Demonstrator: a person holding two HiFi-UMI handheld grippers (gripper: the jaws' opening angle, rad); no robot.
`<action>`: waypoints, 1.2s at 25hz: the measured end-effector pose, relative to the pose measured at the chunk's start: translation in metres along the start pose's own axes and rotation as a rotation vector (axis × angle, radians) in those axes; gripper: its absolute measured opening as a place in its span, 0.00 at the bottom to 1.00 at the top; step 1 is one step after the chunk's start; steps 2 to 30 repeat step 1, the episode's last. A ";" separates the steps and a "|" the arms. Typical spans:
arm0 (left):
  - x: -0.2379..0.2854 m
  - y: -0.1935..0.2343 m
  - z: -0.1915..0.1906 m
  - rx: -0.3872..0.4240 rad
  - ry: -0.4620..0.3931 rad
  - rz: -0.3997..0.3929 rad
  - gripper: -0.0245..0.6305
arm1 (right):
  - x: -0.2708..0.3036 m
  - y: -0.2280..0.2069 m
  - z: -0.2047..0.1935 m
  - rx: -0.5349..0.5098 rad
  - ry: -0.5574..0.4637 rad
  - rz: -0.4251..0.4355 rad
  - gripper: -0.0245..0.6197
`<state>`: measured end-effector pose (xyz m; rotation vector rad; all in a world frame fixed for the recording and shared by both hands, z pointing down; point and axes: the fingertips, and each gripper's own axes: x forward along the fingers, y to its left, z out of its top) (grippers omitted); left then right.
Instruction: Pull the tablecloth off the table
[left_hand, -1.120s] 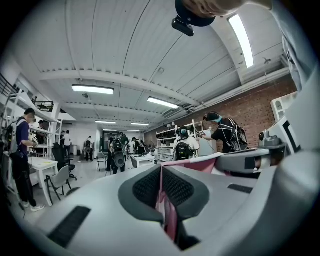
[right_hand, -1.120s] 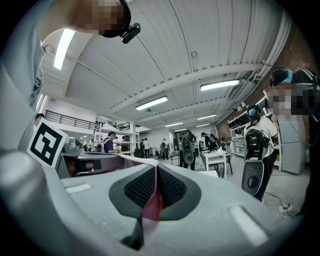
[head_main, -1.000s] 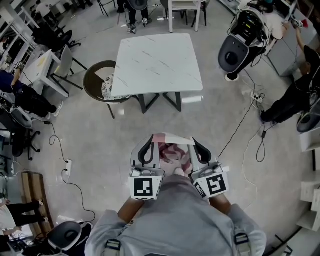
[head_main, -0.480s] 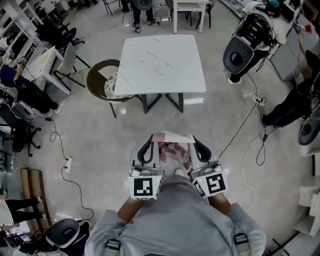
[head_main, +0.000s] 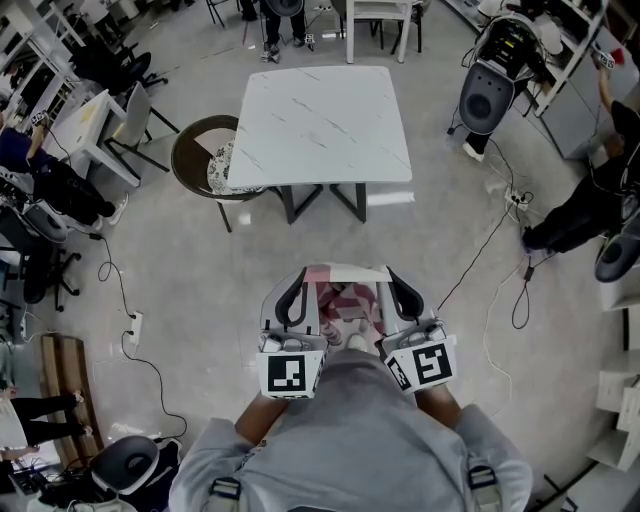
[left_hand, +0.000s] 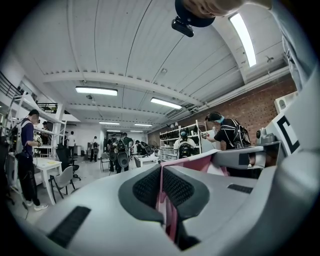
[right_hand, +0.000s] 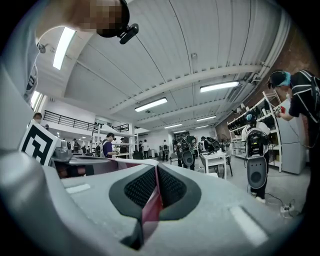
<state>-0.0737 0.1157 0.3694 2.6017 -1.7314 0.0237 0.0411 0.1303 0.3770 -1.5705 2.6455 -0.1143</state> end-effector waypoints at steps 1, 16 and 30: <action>0.000 0.000 -0.001 0.005 0.000 0.000 0.04 | 0.000 0.000 -0.001 0.000 0.000 0.000 0.05; 0.000 0.000 -0.001 0.005 0.000 0.000 0.04 | 0.000 0.000 -0.001 0.000 0.000 0.000 0.05; 0.000 0.000 -0.001 0.005 0.000 0.000 0.04 | 0.000 0.000 -0.001 0.000 0.000 0.000 0.05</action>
